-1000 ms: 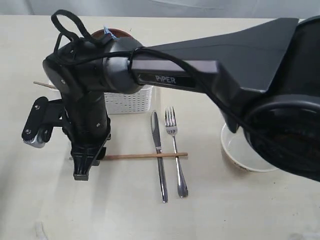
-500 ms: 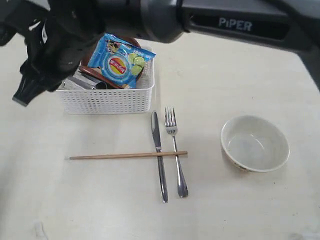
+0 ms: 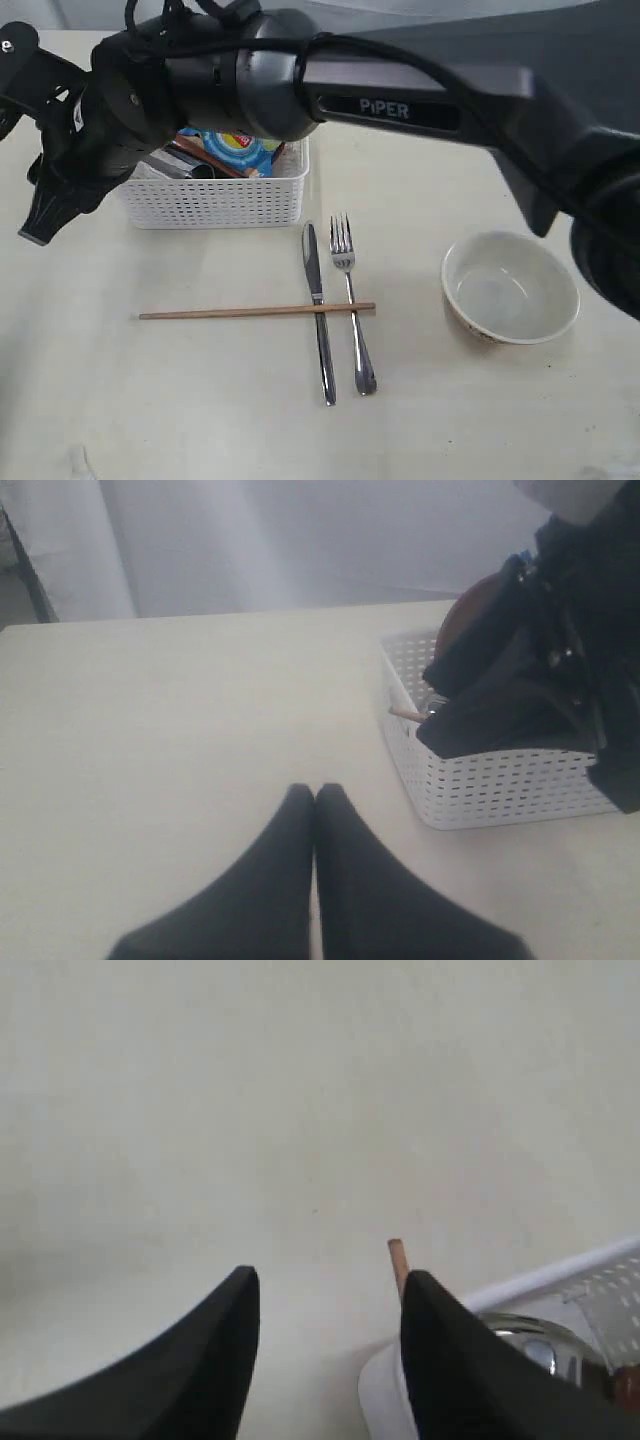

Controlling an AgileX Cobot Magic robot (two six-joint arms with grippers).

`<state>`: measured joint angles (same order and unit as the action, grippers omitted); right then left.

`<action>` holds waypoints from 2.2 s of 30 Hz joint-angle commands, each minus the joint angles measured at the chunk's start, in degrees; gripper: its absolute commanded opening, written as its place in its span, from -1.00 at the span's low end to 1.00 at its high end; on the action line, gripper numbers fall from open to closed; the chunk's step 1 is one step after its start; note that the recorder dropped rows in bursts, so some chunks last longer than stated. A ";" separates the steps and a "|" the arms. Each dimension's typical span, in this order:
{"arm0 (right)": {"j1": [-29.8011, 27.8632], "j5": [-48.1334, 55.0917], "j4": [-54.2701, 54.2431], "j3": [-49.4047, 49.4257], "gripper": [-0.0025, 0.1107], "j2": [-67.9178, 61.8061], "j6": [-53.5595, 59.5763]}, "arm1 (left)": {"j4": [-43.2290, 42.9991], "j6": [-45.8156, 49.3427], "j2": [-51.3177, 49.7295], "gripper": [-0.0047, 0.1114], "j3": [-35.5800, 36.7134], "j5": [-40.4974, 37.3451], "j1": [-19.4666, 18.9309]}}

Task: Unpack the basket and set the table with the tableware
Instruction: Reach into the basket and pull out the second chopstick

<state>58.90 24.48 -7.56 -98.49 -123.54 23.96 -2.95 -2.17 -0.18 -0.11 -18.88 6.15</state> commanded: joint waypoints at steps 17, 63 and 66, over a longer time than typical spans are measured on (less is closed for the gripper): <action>-0.13 11.80 12.46 -14.09 -0.20 -8.60 -4.07 | 0.13 0.06 0.18 -0.92 0.11 0.59 0.40; 1.98 45.48 11.53 -30.59 -0.96 3.48 -1.91 | 0.13 0.06 0.18 -0.92 0.11 0.59 0.40; 3.54 45.48 6.11 -26.56 -0.96 3.48 0.56 | 0.13 0.06 0.18 -0.92 0.11 0.59 0.40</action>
<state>61.57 69.50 1.02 -127.44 -120.57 22.77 -2.95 -2.17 -0.18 -0.11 -18.88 6.15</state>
